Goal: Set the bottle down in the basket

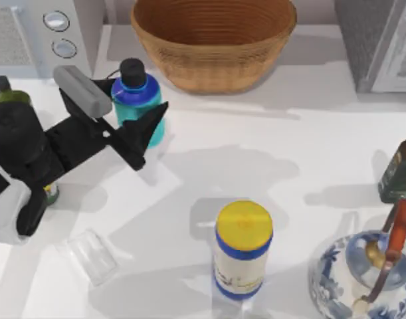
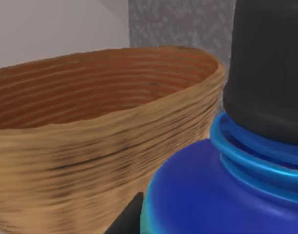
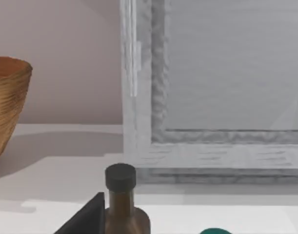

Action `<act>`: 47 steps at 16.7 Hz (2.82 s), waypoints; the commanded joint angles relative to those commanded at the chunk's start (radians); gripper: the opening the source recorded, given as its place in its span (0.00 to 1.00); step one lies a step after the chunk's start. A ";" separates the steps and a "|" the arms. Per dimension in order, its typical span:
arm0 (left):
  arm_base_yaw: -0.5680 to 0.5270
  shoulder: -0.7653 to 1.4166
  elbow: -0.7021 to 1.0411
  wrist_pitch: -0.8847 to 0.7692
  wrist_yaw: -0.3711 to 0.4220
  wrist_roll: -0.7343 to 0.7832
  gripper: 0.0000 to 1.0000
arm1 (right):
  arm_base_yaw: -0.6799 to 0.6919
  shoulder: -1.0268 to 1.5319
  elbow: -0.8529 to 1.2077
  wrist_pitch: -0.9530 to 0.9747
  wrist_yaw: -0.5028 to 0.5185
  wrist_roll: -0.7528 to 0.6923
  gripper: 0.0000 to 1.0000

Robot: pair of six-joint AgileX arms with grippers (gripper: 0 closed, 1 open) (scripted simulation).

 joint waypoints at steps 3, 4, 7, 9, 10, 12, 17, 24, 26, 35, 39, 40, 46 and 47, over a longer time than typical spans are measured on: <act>0.081 -0.137 -0.111 -0.042 0.056 0.000 0.00 | 0.000 0.000 0.000 0.000 0.000 0.000 1.00; 0.105 -0.177 -0.143 -0.055 0.072 -0.001 0.00 | 0.000 0.000 0.000 0.000 0.000 0.000 1.00; 0.160 -0.269 -0.215 -0.085 0.109 0.000 0.00 | 0.000 0.000 0.000 0.000 0.000 0.000 1.00; 0.178 -0.297 -0.237 -0.095 0.120 0.000 0.00 | 0.000 0.000 0.000 0.000 0.000 0.000 1.00; 0.179 -0.300 -0.239 -0.095 0.121 0.001 0.00 | 0.000 0.000 0.000 0.000 0.000 0.000 1.00; 0.179 -0.300 -0.239 -0.095 0.121 0.001 0.00 | 0.000 0.000 0.000 0.000 0.000 0.000 1.00; 0.157 -0.262 -0.168 -0.143 0.107 0.002 0.00 | 0.000 0.000 0.000 0.000 0.000 0.000 1.00; 0.053 -0.102 0.339 -0.459 0.025 -0.001 0.00 | 0.000 0.000 0.000 0.000 0.000 0.000 1.00; 0.016 -0.054 0.549 -0.584 -0.009 -0.003 0.00 | 0.000 0.000 0.000 0.000 0.000 0.000 1.00; -0.096 0.088 1.043 -0.978 -0.130 -0.006 0.00 | 0.000 0.000 0.000 0.000 0.000 0.000 1.00; -0.097 0.089 1.047 -0.982 -0.132 -0.006 0.00 | 0.000 0.000 0.000 0.000 0.000 0.000 1.00; -0.092 0.084 1.044 -0.979 -0.131 -0.004 0.00 | 0.000 0.000 0.000 0.000 0.000 0.000 1.00; -0.122 0.206 1.170 -0.986 -0.154 -0.007 0.00 | 0.000 0.000 0.000 0.000 0.000 0.000 1.00; -0.129 0.237 1.203 -0.988 -0.160 -0.007 0.00 | 0.000 0.000 0.000 0.000 0.000 0.000 1.00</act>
